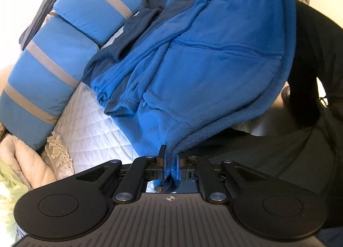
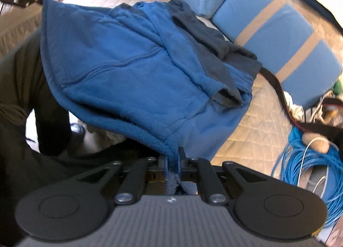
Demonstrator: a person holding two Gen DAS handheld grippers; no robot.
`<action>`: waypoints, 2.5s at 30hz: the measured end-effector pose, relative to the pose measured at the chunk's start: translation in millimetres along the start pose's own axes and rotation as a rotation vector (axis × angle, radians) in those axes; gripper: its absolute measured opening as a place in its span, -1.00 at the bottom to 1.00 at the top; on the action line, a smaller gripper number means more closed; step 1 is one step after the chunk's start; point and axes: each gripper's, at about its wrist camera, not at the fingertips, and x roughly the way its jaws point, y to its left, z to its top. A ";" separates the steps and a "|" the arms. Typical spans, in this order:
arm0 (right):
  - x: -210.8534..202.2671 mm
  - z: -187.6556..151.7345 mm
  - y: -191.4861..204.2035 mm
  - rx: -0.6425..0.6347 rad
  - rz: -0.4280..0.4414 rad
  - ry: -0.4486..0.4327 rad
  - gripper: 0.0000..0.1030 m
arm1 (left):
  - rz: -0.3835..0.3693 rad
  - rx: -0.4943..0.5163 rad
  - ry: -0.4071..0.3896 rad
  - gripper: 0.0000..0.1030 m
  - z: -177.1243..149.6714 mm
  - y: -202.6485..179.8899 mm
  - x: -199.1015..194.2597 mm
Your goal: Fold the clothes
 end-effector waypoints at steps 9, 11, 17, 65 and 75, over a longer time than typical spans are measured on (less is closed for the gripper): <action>-28.0 -11.2 -15.2 0.081 0.047 0.009 -0.85 | -0.057 -0.055 0.002 -0.87 -13.8 5.2 -34.1; -32.7 -16.2 -15.0 0.099 0.060 0.015 -0.85 | -0.064 -0.054 0.003 -0.87 -16.1 1.7 -38.6; -48.2 -21.7 -17.6 0.119 0.044 0.000 -0.85 | -0.022 -0.085 -0.025 -0.87 -15.3 15.0 -47.0; 216.4 177.9 -262.7 0.160 -0.173 -0.113 -0.83 | 0.239 -0.222 -0.065 -0.85 156.0 249.4 229.0; 265.3 182.0 -271.6 0.231 -0.226 -0.040 0.75 | 0.254 -0.374 -0.009 -0.04 138.2 264.8 263.8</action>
